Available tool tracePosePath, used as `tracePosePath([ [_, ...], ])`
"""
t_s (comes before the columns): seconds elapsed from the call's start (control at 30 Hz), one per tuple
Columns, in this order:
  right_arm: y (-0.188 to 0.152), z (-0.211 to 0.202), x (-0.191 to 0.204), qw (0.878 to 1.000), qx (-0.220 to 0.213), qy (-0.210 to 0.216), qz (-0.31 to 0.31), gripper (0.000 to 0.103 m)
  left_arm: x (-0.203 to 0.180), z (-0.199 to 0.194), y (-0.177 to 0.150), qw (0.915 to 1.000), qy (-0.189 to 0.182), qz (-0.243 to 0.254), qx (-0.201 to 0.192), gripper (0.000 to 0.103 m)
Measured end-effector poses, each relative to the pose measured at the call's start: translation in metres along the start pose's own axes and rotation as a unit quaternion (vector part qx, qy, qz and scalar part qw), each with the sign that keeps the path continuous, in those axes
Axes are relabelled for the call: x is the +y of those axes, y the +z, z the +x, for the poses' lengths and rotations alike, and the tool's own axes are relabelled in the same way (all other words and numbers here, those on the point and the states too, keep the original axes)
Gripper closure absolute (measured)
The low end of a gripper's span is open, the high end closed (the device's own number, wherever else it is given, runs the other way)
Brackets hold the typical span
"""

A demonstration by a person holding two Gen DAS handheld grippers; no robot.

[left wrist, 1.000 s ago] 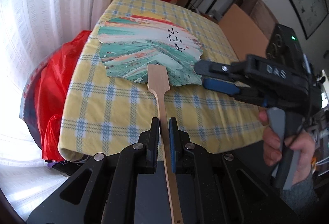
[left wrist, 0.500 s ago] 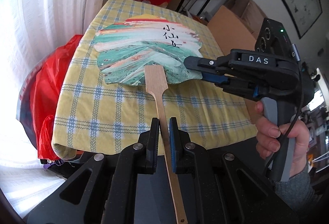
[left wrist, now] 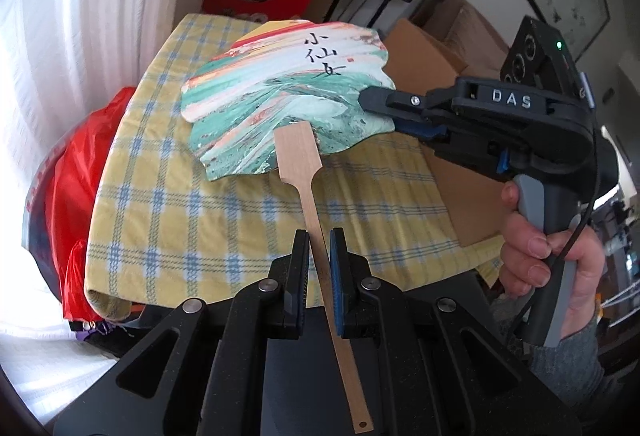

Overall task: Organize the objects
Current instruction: 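Lift the marbled fan off the table with the left tool, then carry the fan in the left tool over the cardboard box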

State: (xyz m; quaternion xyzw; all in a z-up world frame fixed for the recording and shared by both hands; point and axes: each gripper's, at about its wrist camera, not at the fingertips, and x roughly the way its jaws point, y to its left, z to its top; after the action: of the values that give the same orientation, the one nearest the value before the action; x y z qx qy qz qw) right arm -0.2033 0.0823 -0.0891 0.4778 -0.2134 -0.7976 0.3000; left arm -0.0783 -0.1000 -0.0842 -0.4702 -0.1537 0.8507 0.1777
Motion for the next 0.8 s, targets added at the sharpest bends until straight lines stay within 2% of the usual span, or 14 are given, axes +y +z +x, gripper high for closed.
tracePosePath([
  [0.3, 0.011, -0.046, 0.007, 0.999, -0.041, -0.003, -0.015, 0.09, -0.037, -0.013, 0.012, 0.999, -0.011, 0.036, -0.025, 0.093],
  [0.57, 0.02, -0.095, -0.002, 0.997, -0.076, -0.013, -0.016, 0.09, -0.08, -0.014, 0.027, 0.9963, -0.021, 0.076, -0.034, 0.093],
  [0.8, 0.024, -0.145, -0.013, 0.993, -0.106, -0.048, -0.025, 0.09, -0.119, -0.006, 0.038, 0.9932, -0.047, 0.101, -0.034, 0.093],
])
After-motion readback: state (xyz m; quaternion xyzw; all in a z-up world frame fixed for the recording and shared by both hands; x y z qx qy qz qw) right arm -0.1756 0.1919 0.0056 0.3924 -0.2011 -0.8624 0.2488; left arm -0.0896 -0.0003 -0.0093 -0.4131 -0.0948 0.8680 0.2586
